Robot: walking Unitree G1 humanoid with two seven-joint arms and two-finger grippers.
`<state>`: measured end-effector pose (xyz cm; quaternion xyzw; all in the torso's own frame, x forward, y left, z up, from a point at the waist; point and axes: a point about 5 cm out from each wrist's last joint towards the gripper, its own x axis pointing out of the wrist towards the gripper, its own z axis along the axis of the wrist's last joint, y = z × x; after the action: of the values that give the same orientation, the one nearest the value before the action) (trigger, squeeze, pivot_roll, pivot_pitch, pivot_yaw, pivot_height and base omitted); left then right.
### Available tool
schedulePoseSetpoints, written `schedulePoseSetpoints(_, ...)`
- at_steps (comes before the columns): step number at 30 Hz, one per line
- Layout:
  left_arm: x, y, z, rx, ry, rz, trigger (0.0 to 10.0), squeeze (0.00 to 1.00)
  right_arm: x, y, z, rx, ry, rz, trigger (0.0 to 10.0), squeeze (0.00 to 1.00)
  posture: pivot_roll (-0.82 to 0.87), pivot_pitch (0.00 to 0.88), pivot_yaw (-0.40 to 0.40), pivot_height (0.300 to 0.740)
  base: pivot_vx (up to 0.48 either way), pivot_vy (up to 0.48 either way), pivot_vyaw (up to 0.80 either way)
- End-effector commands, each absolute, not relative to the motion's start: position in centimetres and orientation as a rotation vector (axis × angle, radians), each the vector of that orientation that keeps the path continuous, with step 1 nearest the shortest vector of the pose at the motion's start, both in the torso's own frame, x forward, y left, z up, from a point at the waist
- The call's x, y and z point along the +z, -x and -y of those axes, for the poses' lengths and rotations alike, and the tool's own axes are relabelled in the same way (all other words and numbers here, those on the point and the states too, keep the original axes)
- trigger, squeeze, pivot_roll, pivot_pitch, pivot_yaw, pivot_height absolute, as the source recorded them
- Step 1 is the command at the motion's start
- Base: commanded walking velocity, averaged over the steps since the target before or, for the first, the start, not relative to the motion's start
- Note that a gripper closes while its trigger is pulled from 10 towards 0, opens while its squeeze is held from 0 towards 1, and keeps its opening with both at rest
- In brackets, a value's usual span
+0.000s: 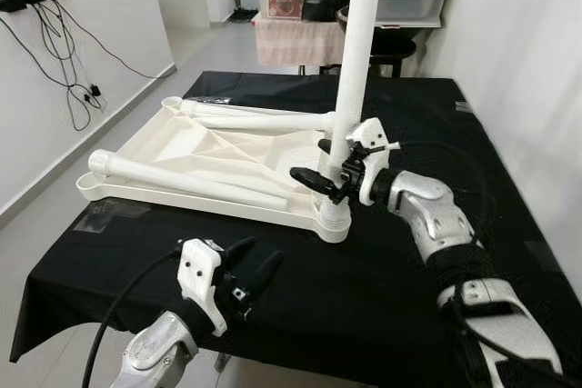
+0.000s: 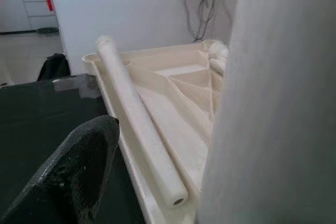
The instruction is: Building children table
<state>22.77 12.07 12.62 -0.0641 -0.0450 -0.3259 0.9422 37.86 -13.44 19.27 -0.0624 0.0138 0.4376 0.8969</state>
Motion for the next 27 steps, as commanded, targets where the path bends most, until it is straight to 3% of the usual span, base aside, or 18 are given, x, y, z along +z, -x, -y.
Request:
schedulePoseSetpoints(1, 12.5, -22.7, -12.0, -0.660, 0.129, 0.088, 10.0, 0.00, 19.1, -37.9, 12.7, 0.961, 0.140, -0.045, 10.0, 0.00, 0.03, 0.000, -0.004, 0.740, 0.000, 0.000, 0.00)
schedulePoseSetpoints(9, 12.5, -22.4, -11.8, -0.663, 0.132, 0.089, 10.0, 0.00, 19.3, -37.7, 12.7, 1.124, 0.105, -0.087, 10.0, 0.00, 0.04, 0.003, -0.011, 0.740, 0.000, 0.000, 0.00)
schedulePoseSetpoints(10, 12.5, -22.4, -11.8, -0.662, 0.133, 0.089, 10.0, 0.00, 19.3, -37.9, 12.8, 1.112, 0.101, -0.090, 0.0, 0.00, 0.04, 0.005, -0.013, 0.740, 0.000, 0.000, 0.00)
schedulePoseSetpoints(22, 12.5, -22.3, -11.8, -0.664, 0.136, 0.088, 10.0, 0.00, 18.5, -38.2, 13.7, 1.062, 0.086, -0.105, 0.0, 0.00, 0.04, 0.009, -0.009, 0.740, 0.000, 0.000, 0.00)
schedulePoseSetpoints(27, 12.6, -22.2, -11.8, -0.668, 0.140, 0.087, 10.0, 0.00, 17.5, -38.0, 15.4, 0.942, 0.100, -0.115, 0.0, 0.00, 0.03, 0.014, -0.007, 0.740, 0.000, 0.000, 0.00)
